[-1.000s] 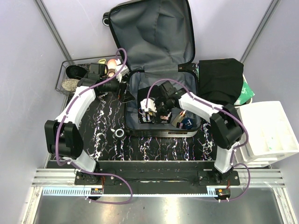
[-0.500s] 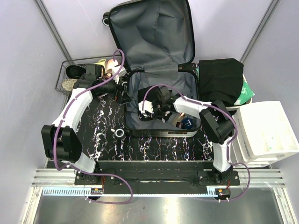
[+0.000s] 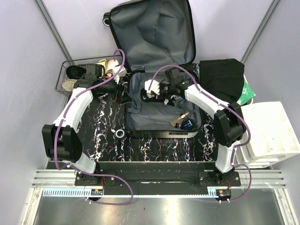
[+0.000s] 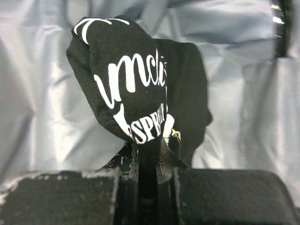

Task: Open, take out, and arrange the luggage

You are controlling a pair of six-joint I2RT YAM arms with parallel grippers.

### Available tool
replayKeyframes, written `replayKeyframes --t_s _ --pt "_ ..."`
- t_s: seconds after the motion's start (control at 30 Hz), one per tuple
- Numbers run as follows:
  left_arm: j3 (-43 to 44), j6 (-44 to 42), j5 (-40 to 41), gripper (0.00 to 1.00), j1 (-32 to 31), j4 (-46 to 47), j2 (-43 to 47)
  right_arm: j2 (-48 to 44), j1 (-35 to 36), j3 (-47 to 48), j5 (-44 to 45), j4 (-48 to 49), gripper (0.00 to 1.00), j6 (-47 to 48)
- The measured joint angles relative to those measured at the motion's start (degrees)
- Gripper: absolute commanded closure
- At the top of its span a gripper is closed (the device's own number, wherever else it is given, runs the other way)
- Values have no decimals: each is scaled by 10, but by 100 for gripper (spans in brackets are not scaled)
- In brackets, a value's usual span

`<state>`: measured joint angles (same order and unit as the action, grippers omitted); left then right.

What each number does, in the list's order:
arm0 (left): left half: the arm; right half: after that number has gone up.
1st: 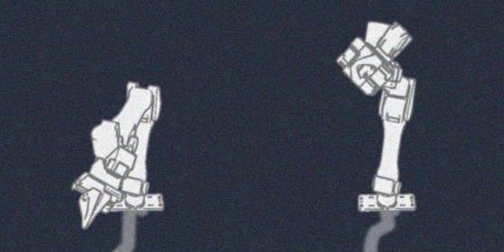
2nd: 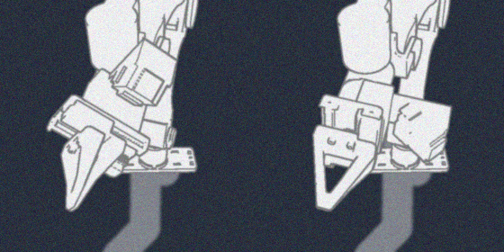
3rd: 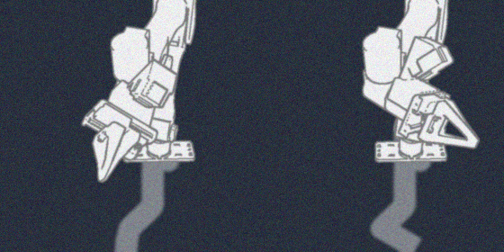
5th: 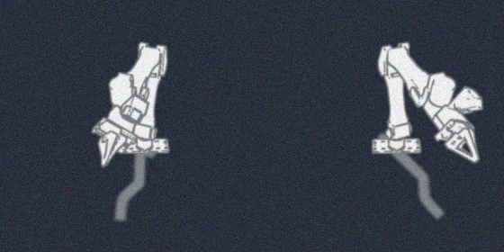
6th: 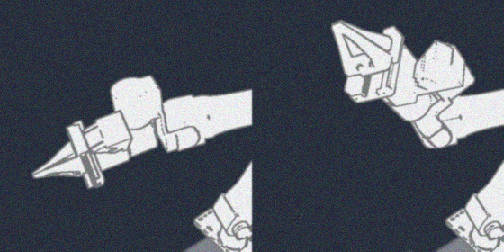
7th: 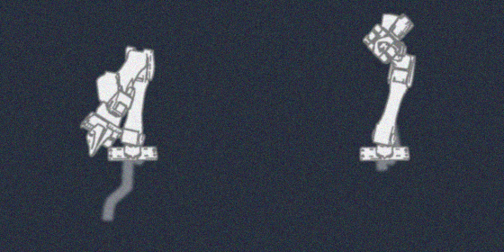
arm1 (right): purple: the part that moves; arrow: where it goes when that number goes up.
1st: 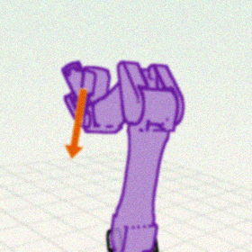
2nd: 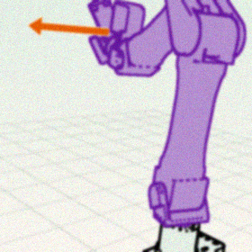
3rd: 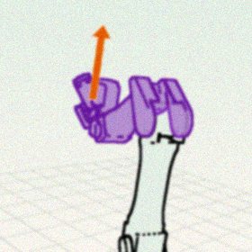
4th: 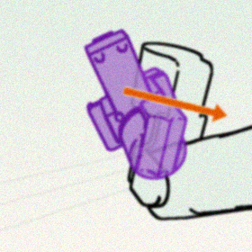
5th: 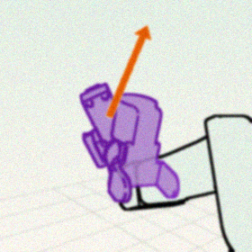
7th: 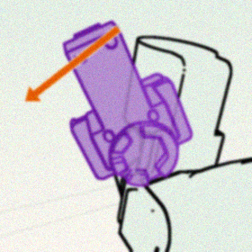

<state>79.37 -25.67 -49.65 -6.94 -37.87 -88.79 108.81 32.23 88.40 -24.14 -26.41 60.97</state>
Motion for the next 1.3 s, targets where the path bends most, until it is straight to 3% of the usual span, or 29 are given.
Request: replayKeyframes --t_s 0.63,0.93,1.07,1.3 --pt "40 5 -11 4 0 0 -40 -38 -280 334 -79 -182 100 76" --pt "50 21 -12 4 0 3 -63 98 -433 616 -152 -194 100 123" --pt "50 26 -12 4 0 3 -63 141 -488 616 -200 -195 100 219" --pt "50 39 -12 5 0 3 -65 170 -538 518 -244 -231 100 404"
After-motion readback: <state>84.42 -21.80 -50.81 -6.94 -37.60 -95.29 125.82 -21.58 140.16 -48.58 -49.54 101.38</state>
